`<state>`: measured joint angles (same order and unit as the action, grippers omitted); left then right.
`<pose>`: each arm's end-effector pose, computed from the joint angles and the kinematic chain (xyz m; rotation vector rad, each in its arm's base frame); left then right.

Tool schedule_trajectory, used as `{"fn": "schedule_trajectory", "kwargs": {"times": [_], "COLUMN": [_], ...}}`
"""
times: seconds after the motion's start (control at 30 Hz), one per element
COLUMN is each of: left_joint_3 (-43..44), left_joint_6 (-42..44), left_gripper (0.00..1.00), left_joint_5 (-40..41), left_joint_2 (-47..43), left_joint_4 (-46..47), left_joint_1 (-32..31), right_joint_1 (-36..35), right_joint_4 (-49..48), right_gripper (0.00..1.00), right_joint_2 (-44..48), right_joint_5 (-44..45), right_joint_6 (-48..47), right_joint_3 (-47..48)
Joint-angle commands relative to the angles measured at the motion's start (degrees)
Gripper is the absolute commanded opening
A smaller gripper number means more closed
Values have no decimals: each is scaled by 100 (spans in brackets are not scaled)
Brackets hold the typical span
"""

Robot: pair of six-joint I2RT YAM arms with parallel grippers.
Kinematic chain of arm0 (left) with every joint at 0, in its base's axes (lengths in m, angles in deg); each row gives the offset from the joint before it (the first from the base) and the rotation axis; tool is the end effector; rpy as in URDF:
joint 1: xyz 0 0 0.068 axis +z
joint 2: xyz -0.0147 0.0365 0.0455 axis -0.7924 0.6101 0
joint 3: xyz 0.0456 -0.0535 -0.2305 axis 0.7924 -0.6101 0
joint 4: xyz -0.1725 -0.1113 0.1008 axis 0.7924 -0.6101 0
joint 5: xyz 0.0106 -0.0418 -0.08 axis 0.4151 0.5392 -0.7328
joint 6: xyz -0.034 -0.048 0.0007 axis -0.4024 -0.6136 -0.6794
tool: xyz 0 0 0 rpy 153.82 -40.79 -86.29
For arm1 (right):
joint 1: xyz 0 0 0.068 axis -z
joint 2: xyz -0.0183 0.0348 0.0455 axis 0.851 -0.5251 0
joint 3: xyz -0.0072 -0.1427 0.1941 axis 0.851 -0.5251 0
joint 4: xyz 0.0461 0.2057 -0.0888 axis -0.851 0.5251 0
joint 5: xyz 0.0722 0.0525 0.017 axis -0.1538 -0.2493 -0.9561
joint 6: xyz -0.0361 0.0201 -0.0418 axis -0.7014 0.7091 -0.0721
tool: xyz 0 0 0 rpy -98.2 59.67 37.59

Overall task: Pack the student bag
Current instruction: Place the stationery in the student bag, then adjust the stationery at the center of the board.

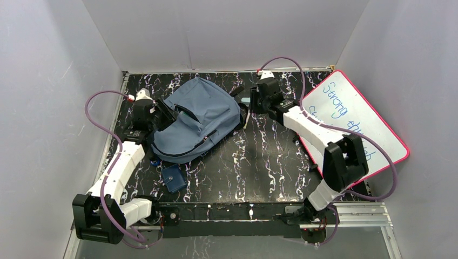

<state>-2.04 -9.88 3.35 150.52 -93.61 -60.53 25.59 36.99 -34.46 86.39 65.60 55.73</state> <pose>0.2420 -0.0344 0.2749 -0.5544 1.9399 -0.5379 0.2919 0.1782 0.2712 -0.1487 2.1445 0.3312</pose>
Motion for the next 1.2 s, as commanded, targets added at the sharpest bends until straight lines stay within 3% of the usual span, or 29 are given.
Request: {"fn": "schedule_trajectory", "kwargs": {"times": [0.0,0.47,1.17], "left_joint_3": [219,255,161], "left_joint_6": [220,223,146], "left_gripper": [46,46,46], "left_joint_5": [-16,-306,-459], "left_joint_2": [-123,-18,-24], "left_joint_4": [-79,11,70], "left_joint_1": [-73,-216,-224], "right_joint_1": [278,682,688], "right_joint_4": [136,268,310], "right_gripper": [43,38,38], "right_joint_2": [-435,-2343,-2940], "right_joint_5": [-36,-458,-242], "right_joint_6": [341,229,225], "right_joint_3": [186,1592,2096]}}
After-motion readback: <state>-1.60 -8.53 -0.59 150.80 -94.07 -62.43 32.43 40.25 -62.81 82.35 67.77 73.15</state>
